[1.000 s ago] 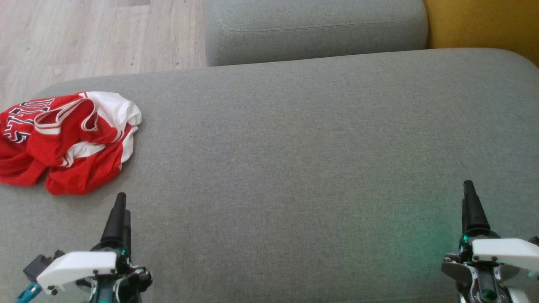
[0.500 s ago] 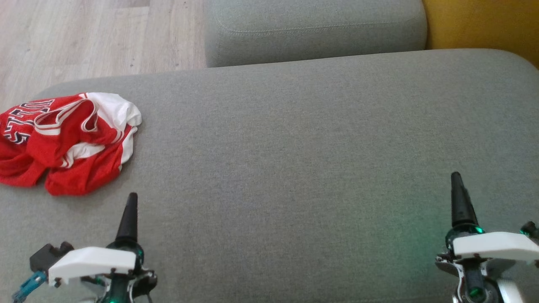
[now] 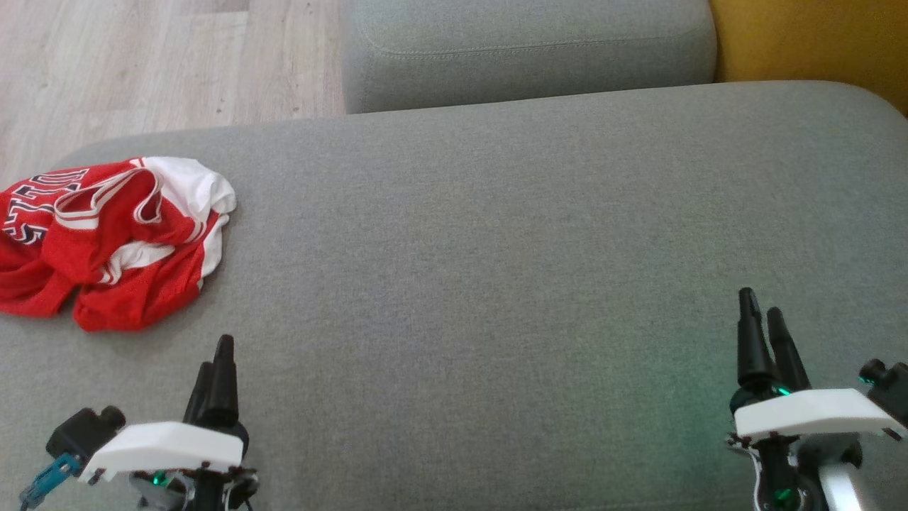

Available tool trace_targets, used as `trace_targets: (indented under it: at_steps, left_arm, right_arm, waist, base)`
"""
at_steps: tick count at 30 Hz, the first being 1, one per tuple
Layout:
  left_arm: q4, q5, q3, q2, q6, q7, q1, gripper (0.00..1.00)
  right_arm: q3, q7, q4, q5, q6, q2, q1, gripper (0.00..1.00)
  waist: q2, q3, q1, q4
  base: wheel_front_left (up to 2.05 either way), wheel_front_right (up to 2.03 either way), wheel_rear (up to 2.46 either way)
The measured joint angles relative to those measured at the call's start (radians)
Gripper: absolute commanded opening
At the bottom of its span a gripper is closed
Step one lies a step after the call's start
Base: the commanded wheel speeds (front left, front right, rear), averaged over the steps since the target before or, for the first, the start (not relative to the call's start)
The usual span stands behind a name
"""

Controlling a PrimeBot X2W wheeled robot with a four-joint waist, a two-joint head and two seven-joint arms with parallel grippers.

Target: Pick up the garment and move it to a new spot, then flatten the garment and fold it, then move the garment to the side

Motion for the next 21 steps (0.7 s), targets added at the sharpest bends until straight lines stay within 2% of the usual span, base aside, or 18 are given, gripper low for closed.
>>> trace_targets:
  at_steps: [21]
  left_arm:
    - [-0.012,0.297,0.001,0.009,0.019,-0.053,0.036,1.00]
  right_arm:
    - [0.052,-0.061,-0.009,-0.275,0.000,-0.001,0.000,1.00]
  waist:
    - [0.0000,0.000,0.0000,0.001]
  base:
    - [0.00,0.00,0.00]
